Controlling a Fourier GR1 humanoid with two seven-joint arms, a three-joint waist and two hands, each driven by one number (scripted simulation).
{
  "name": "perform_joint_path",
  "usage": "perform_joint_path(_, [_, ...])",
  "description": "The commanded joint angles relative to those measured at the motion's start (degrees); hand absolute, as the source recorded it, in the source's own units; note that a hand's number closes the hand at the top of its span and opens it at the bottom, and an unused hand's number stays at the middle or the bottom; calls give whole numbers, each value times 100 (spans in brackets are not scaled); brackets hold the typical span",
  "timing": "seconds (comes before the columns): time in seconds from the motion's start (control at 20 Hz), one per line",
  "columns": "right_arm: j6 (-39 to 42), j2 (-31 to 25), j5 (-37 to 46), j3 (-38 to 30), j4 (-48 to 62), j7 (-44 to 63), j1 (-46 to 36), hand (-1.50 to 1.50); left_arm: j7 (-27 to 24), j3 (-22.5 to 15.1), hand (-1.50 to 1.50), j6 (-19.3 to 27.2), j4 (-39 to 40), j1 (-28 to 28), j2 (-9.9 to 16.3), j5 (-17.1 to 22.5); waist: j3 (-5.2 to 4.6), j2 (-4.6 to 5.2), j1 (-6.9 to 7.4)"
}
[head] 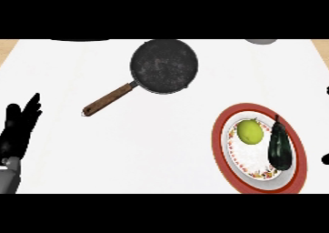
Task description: Pick the eggplant from the plate and place it in the pan
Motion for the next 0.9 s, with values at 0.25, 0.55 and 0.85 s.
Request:
perform_joint_path(0.25, [133, 839, 982, 413, 133, 383, -281, -150, 456, -5, 0, 126, -305, -190, -363, -361, 4, -11, -56])
perform_joint_path(0.55, [420, 1067, 1384, 298, -178, 780, -112, -150, -225, 277, 0, -84, 99, 118, -466, -492, 1, -12, -76])
perform_joint_path(0.85, [860, 1468, 1928, 78, 440, 355, -321, -150, 21, 595, 0, -505, -153, 152, -379, -424, 3, -10, -56])
